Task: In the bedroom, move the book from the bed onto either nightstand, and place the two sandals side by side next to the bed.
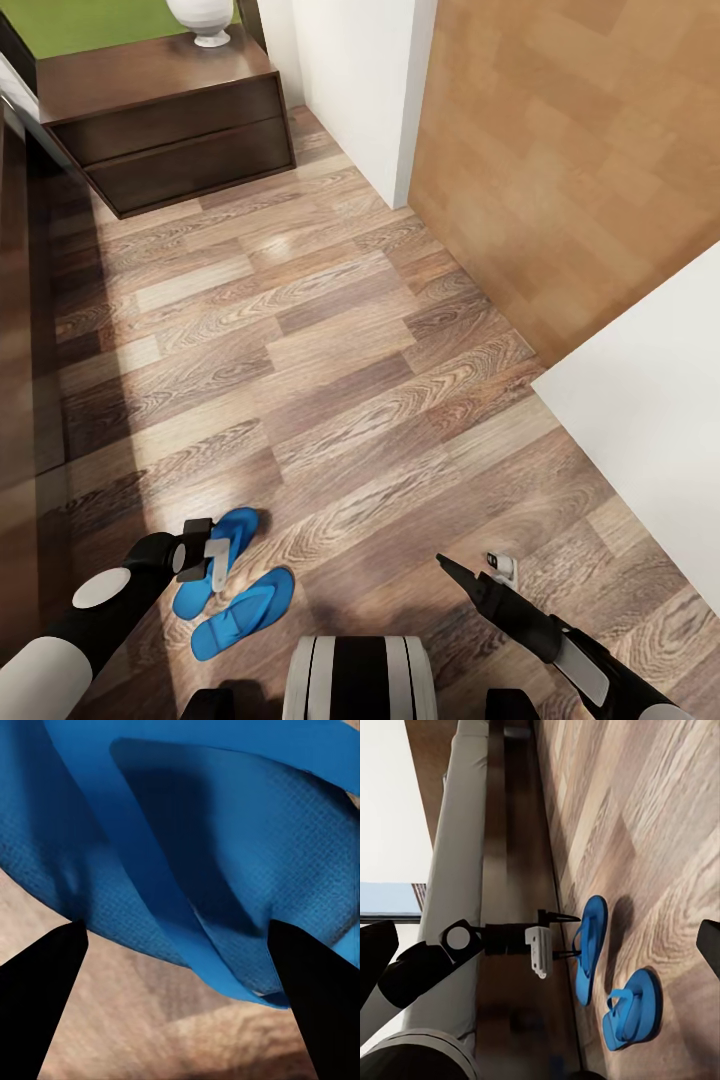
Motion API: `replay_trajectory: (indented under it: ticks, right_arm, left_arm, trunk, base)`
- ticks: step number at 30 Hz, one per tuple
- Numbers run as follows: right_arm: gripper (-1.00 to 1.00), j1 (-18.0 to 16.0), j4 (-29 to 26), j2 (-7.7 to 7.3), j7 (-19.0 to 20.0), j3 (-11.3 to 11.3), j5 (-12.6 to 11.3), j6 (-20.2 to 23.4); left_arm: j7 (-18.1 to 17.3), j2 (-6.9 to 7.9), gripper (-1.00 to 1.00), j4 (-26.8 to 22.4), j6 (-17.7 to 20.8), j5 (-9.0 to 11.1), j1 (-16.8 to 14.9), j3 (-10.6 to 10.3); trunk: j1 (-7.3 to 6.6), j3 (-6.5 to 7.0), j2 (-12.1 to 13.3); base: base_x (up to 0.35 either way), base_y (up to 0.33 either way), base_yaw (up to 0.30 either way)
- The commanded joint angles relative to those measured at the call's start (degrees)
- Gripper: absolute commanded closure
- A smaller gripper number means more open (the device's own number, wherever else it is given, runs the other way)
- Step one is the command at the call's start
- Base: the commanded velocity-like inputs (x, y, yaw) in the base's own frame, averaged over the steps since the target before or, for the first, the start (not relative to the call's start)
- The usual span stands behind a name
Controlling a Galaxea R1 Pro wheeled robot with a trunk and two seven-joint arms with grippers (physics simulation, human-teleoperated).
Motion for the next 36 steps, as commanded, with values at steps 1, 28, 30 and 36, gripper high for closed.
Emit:
replay_trajectory:
  ticks: [1, 28, 30, 36]
  right_arm:
    - [-1.00, 0.0, 0.0, -0.06, 0.1, 0.4, -0.6, 0.4]
    - [-1.00, 0.0, 0.1, -0.07, 0.1, 0.4, -0.5, 0.4]
    - [-1.00, 0.0, 0.1, -0.07, 0.1, 0.4, -0.5, 0.4]
    - [-1.00, 0.0, 0.1, -0.07, 0.1, 0.4, -0.5, 0.4]
  left_arm:
    - [-0.2, 0.06, 1.00, -0.1, 0.4, -0.1, 0.0, -0.2]
    - [-0.2, 0.06, 1.00, -0.1, 0.4, -0.2, 0.0, -0.2]
    - [-0.2, 0.06, 1.00, -0.1, 0.4, -0.2, 0.0, -0.2]
    - [-0.2, 0.06, 1.00, -0.1, 0.4, -0.2, 0.0, -0.2]
  trunk:
    - [-0.01, -0.03, 0.0]
    - [0.15, -1.36, -0.1]
    - [0.15, -1.36, -0.1]
    - [0.15, -1.36, -0.1]
  base:
    - [0.000, 0.000, 0.000]
    - [0.000, 0.000, 0.000]
    - [0.000, 0.000, 0.000]
    - [0.000, 0.000, 0.000]
